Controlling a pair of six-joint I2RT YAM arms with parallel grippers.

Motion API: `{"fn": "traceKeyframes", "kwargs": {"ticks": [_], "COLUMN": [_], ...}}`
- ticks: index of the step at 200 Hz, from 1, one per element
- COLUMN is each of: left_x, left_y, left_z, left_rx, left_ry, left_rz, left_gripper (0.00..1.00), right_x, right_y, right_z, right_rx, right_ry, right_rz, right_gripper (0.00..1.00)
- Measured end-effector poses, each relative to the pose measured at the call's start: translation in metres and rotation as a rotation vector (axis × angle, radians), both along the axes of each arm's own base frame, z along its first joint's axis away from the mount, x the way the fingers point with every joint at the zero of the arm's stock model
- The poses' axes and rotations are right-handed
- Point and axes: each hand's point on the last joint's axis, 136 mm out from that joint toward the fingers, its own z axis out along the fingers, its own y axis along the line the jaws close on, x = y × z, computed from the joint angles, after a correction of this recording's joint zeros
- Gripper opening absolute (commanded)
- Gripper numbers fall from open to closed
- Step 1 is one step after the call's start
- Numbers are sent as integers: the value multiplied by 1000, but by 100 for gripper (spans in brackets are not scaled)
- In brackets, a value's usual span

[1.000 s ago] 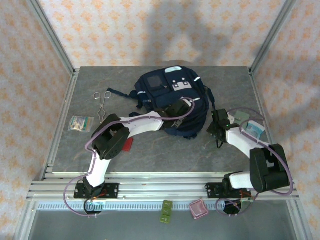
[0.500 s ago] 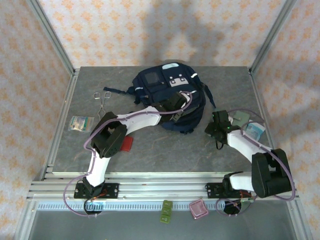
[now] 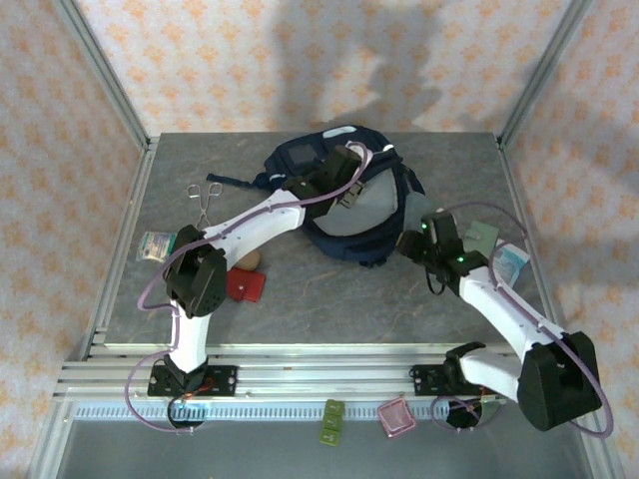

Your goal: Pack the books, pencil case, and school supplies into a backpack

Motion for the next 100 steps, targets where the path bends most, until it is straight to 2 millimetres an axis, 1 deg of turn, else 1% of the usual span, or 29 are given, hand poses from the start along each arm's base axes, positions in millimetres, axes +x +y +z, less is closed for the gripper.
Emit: {"fn": "traceKeyframes", "kwargs": {"ticks": [18,35,45,59,78,100], "left_x": [0,0,1,1,1,1], "left_y": [0,0,-1,-1,-1,-1], "left_z": [5,14,21,29,37,40], "left_rx": [-5,-17,-29,-37,-44,-45], "left_ry": [4,1,-6,-11,-16,-18], "left_rz": [4,9,11,13,16,16], "left_gripper": [0,0,0,0,0,0], "right_x": [5,10,14,24,39,59], "right_y": [32,60,77,94,109,126], "right_z": [14,18,16,10,0,-9], "right_rx": [3,-1,-9,-19,-32,-45], "right_ry": [-36,-51,-46,-35,-16,0], "right_rz": [90,175,224,267,304,338], "right_gripper": [33,34,34,34,36,37]}}
